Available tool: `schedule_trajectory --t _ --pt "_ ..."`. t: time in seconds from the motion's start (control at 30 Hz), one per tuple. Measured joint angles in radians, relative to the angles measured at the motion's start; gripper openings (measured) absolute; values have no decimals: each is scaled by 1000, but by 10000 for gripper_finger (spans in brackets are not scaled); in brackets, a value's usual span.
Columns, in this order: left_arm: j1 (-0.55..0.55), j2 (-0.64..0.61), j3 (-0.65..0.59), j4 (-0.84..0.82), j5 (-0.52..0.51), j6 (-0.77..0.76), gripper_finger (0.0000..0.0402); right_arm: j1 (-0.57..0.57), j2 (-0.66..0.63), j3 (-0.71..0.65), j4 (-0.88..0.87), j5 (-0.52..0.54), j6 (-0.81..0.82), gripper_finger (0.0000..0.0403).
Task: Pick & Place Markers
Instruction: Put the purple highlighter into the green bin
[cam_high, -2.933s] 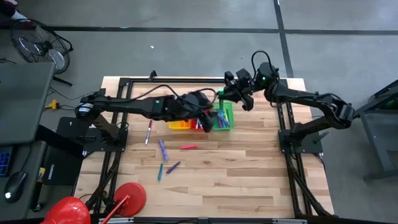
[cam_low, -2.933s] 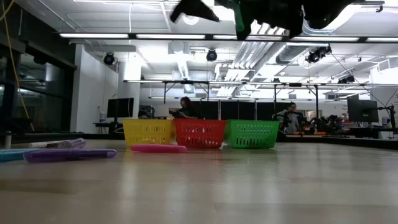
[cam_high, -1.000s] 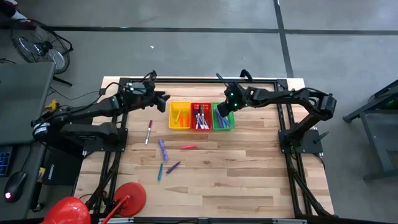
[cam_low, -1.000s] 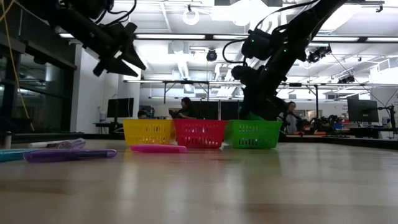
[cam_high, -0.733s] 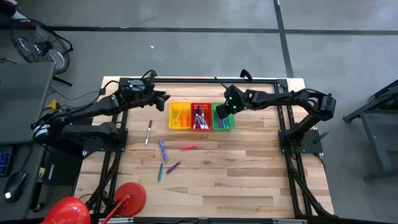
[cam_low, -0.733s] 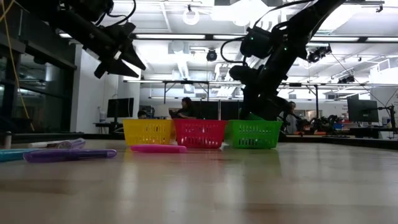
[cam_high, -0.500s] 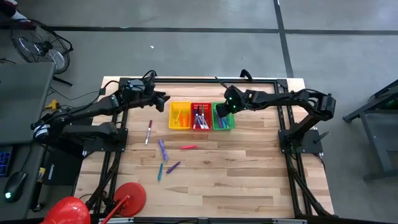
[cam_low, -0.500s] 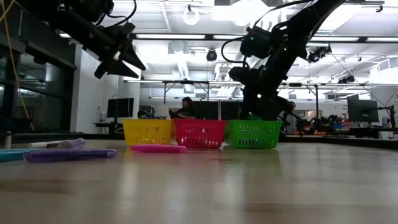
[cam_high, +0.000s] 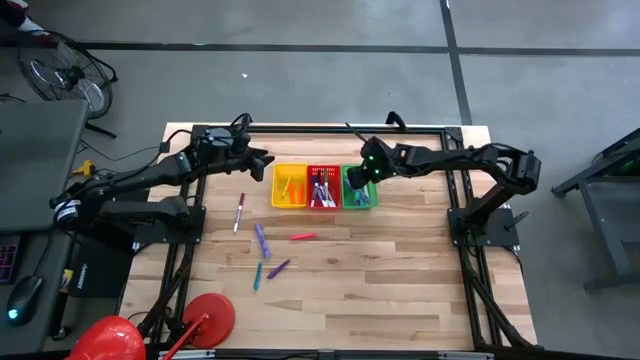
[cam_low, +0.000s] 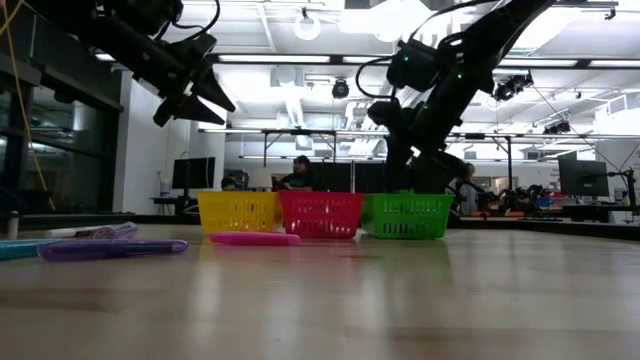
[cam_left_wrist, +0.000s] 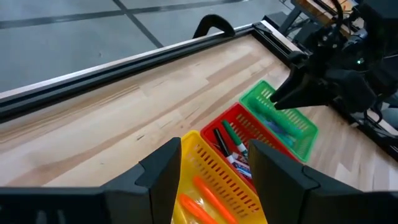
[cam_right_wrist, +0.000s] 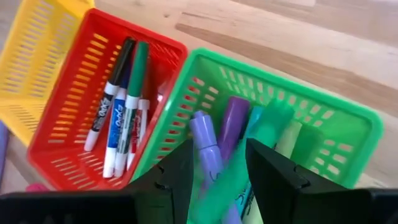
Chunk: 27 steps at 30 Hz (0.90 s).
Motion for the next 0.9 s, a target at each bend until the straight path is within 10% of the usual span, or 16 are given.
schedule_trajectory --t 0.9 --pt "-2 -6 1 -106 113 -225 184 -118 -533 0 -31 18 -328 133"
